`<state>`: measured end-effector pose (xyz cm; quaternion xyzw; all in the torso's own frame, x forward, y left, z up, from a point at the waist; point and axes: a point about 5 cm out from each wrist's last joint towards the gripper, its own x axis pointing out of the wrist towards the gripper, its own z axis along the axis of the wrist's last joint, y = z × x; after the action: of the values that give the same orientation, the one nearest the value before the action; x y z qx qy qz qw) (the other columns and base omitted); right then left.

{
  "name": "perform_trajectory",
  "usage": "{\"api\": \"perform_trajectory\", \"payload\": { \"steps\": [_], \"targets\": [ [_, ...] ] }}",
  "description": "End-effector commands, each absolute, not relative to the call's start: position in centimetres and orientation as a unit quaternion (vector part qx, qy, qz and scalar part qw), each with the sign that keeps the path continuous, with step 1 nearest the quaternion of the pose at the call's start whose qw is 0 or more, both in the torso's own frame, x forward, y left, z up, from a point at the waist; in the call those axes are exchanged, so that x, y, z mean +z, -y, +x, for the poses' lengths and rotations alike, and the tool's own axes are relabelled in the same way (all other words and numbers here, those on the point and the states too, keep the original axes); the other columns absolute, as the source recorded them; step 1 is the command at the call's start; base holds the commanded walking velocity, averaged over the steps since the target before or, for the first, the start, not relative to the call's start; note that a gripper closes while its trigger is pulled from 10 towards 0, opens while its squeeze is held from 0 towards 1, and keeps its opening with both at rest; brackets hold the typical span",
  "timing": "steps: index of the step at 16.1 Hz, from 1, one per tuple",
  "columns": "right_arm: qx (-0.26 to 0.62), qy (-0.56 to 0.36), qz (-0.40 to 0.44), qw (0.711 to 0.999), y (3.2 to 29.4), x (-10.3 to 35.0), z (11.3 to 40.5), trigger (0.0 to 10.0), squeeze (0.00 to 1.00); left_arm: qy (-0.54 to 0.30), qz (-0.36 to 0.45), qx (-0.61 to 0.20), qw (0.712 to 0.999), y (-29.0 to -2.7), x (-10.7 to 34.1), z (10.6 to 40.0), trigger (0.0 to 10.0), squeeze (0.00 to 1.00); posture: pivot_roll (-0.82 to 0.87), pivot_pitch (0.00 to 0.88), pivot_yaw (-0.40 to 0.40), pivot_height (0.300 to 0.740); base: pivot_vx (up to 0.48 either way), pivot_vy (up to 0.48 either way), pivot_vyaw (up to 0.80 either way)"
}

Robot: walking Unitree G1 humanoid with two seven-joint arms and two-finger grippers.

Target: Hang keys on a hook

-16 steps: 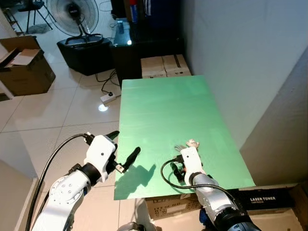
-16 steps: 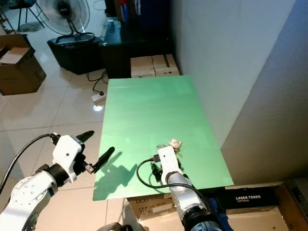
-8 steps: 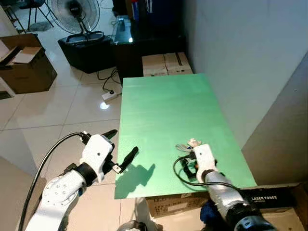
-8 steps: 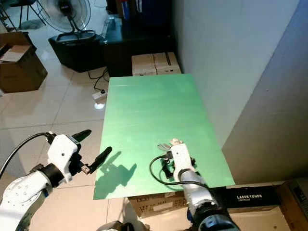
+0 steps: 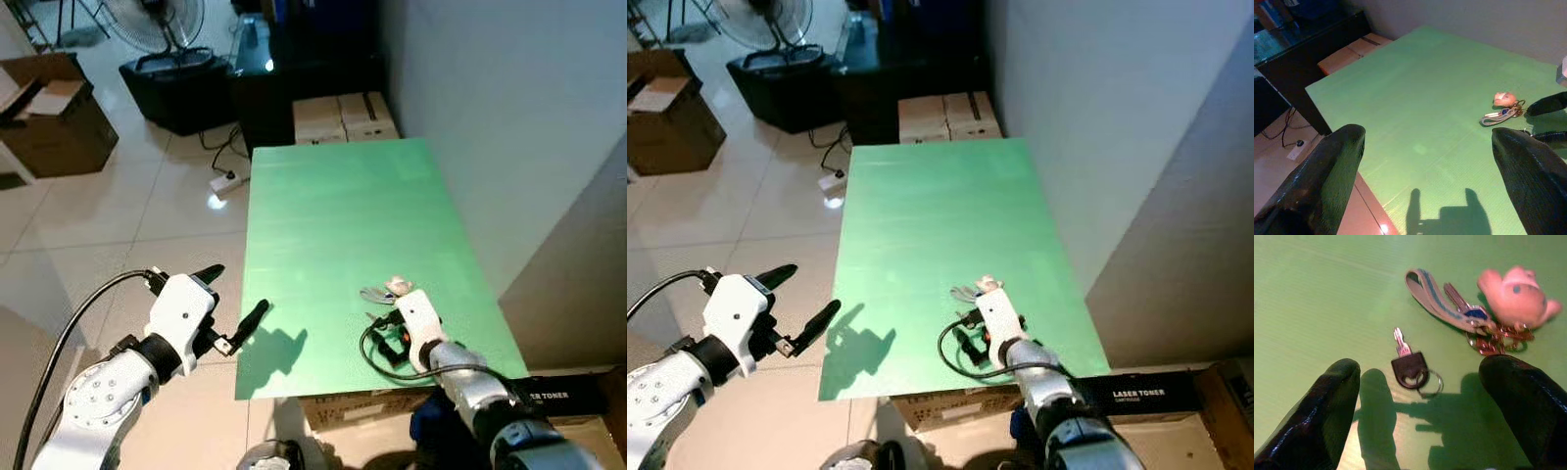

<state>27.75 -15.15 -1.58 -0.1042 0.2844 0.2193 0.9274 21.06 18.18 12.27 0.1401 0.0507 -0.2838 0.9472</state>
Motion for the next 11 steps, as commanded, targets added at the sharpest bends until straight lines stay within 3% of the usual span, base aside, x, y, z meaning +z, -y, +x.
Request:
{"api": "perform_trajectory", "payload": {
  "steps": [1,4,5,6,8,9,11],
  "targets": [
    [0.232,-0.286,-0.105,0.924,14.8,-1.7,27.7,10.0,1.0,-0.05,0.146,-0.278,0.948,-18.7,12.7,20.8,10.0,0.0,0.23,0.117,0.123,0.74,0.0,0.0,0.0],
    [0.275,-0.287,-0.137,0.907,13.7,-1.8,27.5,10.0,0.98,-0.054,0.141,-0.279,0.948,-18.8,13.0,20.7,10.0,0.0,0.24,0.121,0.124,0.74,0.0,0.0,0.0],
    [0.274,-0.289,-0.139,0.907,13.6,-1.8,27.6,10.0,0.33,-0.06,0.12,-0.294,0.946,-18.7,13.2,20.5,10.0,0.0,0.24,0.121,0.124,0.74,0.0,0.0,0.0],
    [0.272,-0.292,-0.142,0.906,13.6,-1.9,27.5,9.0,0.0,-0.069,0.101,-0.328,0.937,-18.6,13.4,20.0,10.0,0.0,0.24,0.121,0.124,0.74,0.0,0.0,0.0],
    [0.282,-0.298,-0.147,0.9,13.5,-2.0,27.4,1.5,0.0,-0.088,0.093,-0.385,0.914,-18.5,13.6,19.1,10.0,0.0,0.23,0.115,0.116,0.74,0.0,0.0,0.0],
    [0.285,-0.301,-0.15,0.898,13.6,-2.1,27.3,0.0,0.0,-0.101,0.093,-0.403,0.905,-18.6,13.6,18.8,10.0,0.0,0.23,0.115,0.116,0.74,0.0,0.0,0.0],
    [0.28,-0.306,-0.148,0.898,13.9,-2.1,27.4,0.0,0.0,-0.132,0.108,-0.436,0.884,-19.0,13.2,18.5,10.0,0.0,0.22,0.11,0.124,0.74,0.0,0.0,0.0]
  ]
}}
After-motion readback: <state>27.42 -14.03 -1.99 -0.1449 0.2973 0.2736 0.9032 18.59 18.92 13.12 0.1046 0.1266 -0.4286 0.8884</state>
